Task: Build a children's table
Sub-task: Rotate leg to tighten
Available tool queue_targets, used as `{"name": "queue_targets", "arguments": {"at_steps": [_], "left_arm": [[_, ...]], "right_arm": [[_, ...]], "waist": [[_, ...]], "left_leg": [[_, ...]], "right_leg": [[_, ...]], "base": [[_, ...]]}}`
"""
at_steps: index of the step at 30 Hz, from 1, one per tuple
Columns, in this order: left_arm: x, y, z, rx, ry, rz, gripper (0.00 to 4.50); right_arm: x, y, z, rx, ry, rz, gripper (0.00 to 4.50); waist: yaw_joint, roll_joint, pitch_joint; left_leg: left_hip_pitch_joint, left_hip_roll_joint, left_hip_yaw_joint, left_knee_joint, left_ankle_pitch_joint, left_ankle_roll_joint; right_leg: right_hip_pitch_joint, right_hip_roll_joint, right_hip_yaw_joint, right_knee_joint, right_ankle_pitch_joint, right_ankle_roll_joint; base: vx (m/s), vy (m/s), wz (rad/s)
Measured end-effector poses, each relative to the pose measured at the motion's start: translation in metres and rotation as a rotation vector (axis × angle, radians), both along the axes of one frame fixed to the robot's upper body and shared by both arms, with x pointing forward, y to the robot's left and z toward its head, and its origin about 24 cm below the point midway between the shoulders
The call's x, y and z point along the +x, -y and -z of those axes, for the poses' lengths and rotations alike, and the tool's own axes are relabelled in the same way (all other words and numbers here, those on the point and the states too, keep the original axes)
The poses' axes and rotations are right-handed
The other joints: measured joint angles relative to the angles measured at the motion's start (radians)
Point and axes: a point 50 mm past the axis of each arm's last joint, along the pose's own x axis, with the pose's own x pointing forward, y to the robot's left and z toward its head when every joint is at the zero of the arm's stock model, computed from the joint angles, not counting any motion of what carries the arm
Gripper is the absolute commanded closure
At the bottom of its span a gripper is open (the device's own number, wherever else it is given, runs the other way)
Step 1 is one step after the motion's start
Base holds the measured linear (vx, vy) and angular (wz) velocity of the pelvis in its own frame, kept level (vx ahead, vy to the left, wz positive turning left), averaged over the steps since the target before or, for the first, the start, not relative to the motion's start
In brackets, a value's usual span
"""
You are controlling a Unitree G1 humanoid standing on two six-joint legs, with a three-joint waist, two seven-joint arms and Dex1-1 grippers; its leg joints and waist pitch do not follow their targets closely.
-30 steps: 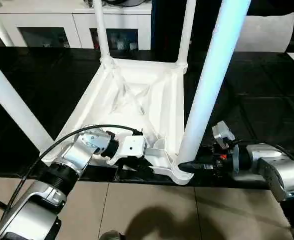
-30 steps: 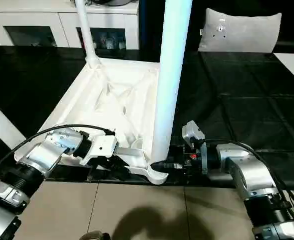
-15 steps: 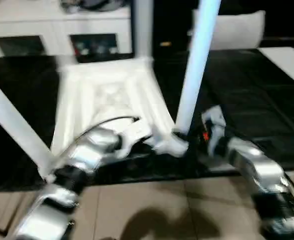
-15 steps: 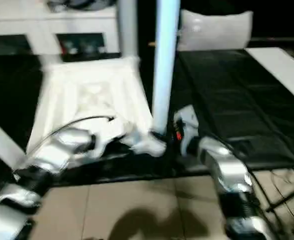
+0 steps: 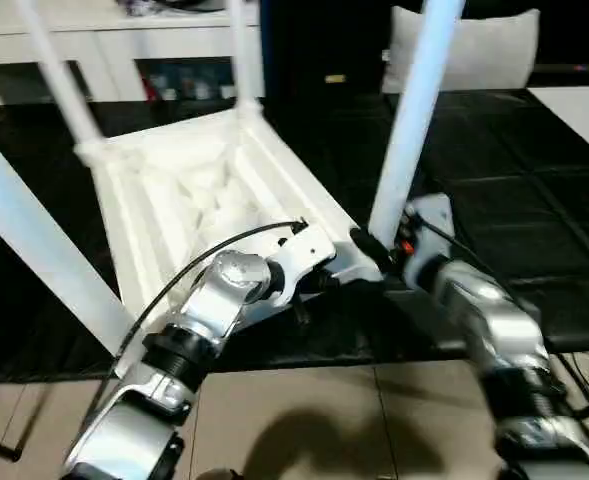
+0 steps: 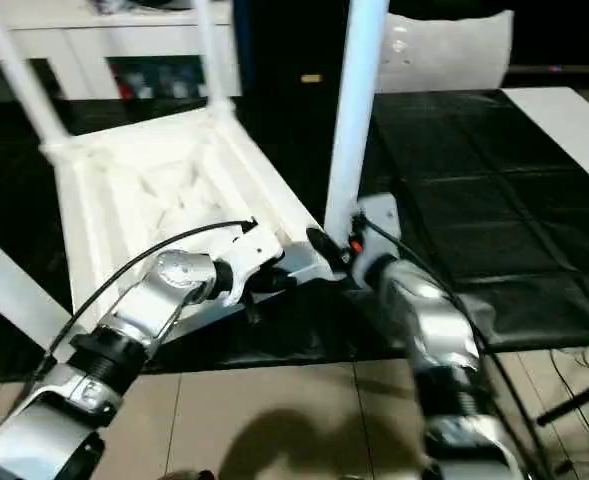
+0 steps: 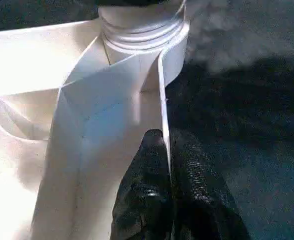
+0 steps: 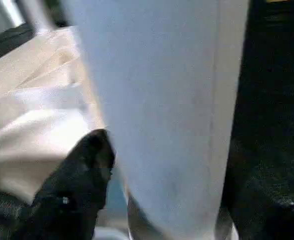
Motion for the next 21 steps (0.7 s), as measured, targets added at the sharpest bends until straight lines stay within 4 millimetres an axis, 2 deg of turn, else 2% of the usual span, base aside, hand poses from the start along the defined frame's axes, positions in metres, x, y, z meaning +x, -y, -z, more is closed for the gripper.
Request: {"name": "queue_targets", "arguments": {"at_steps": [8,13,14,17,21], "left_arm": [[-0.004,-0.025,0.0,0.037,0.015,0.161,4.5],[-0.009,-0.037,-0.001,0.057,-0.001,0.286,4.5],[-0.011,-0.04,0.0,0.067,-0.005,0.319,4.5],[-0.014,-0.044,-0.001,0.09,0.003,0.4,4.5],[-0.017,-0.046,-0.002,0.111,-0.004,0.479,4.5]], "right_arm": [[-0.019,0.036,-0.003,-0.077,-0.02,-0.216,0.2],[-0.027,0.046,-0.011,-0.114,-0.022,-0.378,0.2],[-0.029,0.047,-0.013,-0.104,-0.023,-0.416,0.45],[-0.034,0.043,-0.014,-0.069,-0.039,-0.518,0.58],[-0.039,0.04,-0.012,-0.051,-0.07,-0.61,0.96]], "waist": [[0.015,0.0,0.001],[0.027,0.0,0.001],[0.033,0.0,0.001],[0.046,0.0,0.001],[0.052,-0.001,0.001]], "left_leg": [[0.0,0.0,0.0,0.002,0.0,0.0],[-0.001,0.0,0.001,0.002,0.0,0.0],[-0.001,0.0,0.001,0.002,0.0,0.0],[-0.001,0.0,0.001,0.003,0.0,0.0],[-0.001,0.0,0.001,0.005,0.0,0.0]], "right_leg": [[0.001,-0.001,0.001,0.001,0.001,0.0],[0.001,-0.001,0.0,0.001,0.001,0.0],[0.001,-0.001,0.0,0.001,0.001,0.0],[0.001,-0.001,0.0,0.001,0.001,0.0],[0.002,-0.002,0.0,0.003,0.001,0.0]], "base": [[0.0,0.0,0.0],[0.0,0.0,0.0],[0.0,0.0,0.0],[0.0,0.0,0.0],[0.0,0.0,0.0]]}}
